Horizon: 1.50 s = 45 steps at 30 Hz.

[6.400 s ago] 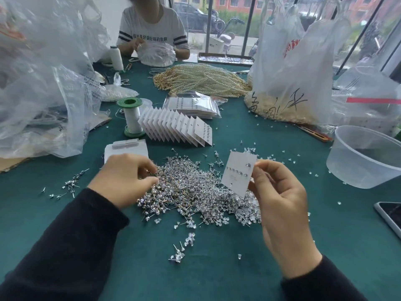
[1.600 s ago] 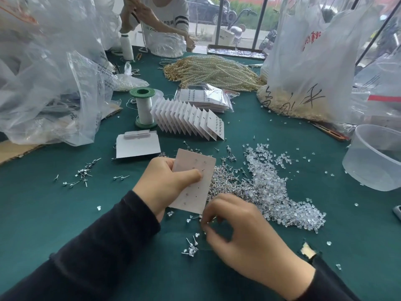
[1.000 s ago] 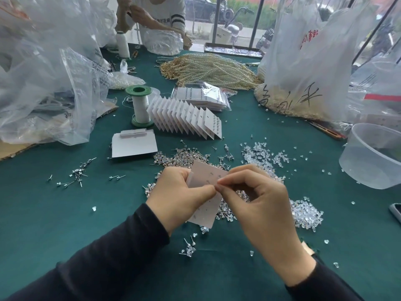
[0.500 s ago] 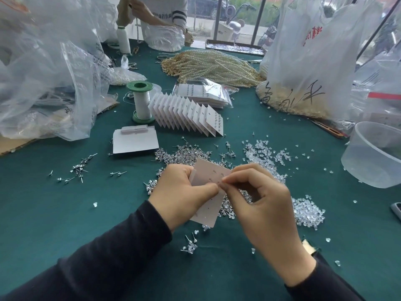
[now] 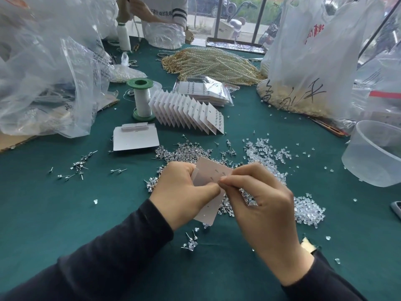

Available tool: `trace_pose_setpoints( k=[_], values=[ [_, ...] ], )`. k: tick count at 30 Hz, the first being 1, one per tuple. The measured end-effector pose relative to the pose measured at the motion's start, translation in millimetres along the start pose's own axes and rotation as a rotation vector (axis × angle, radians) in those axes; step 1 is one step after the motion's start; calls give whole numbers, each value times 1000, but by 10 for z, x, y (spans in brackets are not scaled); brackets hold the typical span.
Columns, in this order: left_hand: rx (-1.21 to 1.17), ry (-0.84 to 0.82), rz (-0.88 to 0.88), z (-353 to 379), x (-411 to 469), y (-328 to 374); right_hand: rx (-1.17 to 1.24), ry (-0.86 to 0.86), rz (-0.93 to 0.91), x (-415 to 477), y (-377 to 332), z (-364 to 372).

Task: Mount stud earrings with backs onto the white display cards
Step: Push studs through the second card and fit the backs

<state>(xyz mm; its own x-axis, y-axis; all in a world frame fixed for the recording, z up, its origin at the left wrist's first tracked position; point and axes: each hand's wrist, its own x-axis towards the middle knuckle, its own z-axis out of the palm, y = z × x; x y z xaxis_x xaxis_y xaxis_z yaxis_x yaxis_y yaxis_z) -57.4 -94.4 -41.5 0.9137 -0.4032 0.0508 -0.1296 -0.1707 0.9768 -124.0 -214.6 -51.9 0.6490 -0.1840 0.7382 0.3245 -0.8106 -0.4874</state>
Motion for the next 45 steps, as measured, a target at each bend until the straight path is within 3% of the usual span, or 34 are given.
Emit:
trace_pose_setpoints(
  k=[11,19,26,40,45],
  values=[
    [20,-24,13,1,-38,3,20,-56,4,19,14,-12],
    [-146,-42,-119,2,5,-31,-14,-55,-33,-15,36,-23],
    [-148,-22,-98,4,-8,-11,10,-44,2,-20,24,4],
    [-185,-57,-75,-8,-46,18,-148,21,-142,-61,-22,51],
    [-188,-112,-146,-64,-45,72,-149,41,-156,-68,-11,69]
  ],
)
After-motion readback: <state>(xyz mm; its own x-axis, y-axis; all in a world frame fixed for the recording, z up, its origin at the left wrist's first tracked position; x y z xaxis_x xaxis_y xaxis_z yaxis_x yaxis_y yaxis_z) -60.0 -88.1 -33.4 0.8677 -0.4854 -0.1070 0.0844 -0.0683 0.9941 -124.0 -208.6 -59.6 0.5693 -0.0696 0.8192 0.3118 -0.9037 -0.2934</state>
